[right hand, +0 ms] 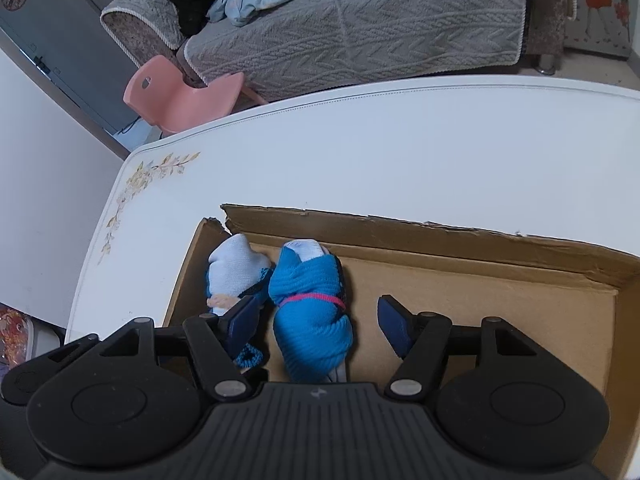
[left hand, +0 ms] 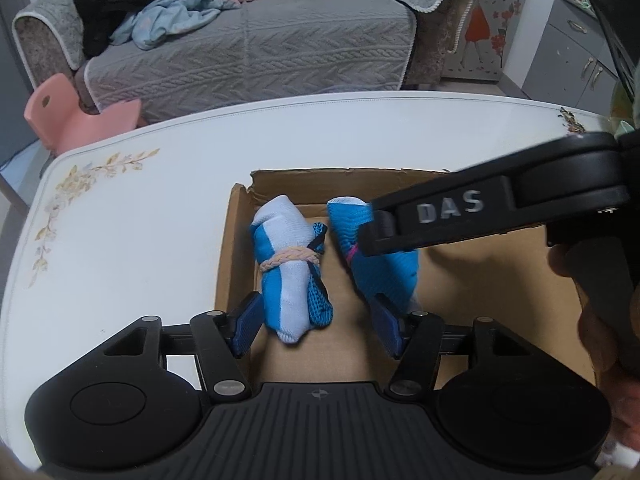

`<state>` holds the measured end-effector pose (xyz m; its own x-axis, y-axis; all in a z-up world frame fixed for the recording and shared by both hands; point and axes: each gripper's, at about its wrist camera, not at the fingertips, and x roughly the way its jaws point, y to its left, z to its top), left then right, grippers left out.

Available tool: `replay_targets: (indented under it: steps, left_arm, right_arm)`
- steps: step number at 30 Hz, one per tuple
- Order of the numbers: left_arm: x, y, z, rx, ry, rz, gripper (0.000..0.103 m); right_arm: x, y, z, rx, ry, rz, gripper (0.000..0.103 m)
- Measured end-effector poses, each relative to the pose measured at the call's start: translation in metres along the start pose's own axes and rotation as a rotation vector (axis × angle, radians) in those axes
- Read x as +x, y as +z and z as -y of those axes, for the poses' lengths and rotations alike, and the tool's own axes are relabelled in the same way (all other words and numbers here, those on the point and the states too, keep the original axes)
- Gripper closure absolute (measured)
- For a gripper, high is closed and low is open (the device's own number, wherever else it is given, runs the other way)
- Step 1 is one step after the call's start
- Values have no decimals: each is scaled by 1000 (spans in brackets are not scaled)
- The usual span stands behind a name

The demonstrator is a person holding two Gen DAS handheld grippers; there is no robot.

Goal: Organize objects
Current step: 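Move both grippers back over the sock pile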

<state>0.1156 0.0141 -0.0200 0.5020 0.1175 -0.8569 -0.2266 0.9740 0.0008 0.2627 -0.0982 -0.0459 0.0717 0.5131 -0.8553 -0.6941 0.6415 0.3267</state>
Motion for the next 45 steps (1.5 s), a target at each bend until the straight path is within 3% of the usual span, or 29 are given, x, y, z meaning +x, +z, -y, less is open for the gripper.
replay_targets:
  steps: [7,11,15,19,22,25,29,33,41,45]
  left_arm:
    - [-60,-21,-6,84,-1,9,27]
    - [-105,-54,-13,128,8,-4,18]
    - [-142,-105,-18,85,9,-68,16]
    - [-165,-167,-20,-24,-1,-135,13]
    - [-163,-213,-24,-143,-22,-210,11]
    - [-151,-236,-28,-205,-28,-277,14]
    - [-141,-239,-14,-117,5,-268,14]
    - [-132,-246,-9,-111,17,-242,14]
    - [-117,-253,-13,-141,28,-276,14]
    - [-117,-252,-12,-128,34,-267,14]
  right_arm:
    - [-65,-26,-1,-32,1,54,39]
    - [-123,-64,4,-88,-33,104,28]
    - [-174,-121,17,-97,-75,133,25]
    - [-194,-177,27,-61,-120,140,19]
    - [-187,-209,31,-8,-141,102,18]
    - [-170,-233,28,6,-161,66,18]
    - [-148,-252,27,8,-195,14,18]
    - [-130,-249,24,33,-142,-21,16]
    - [-95,-247,18,7,-198,-75,16]
    - [-85,-243,17,-14,-219,-75,23]
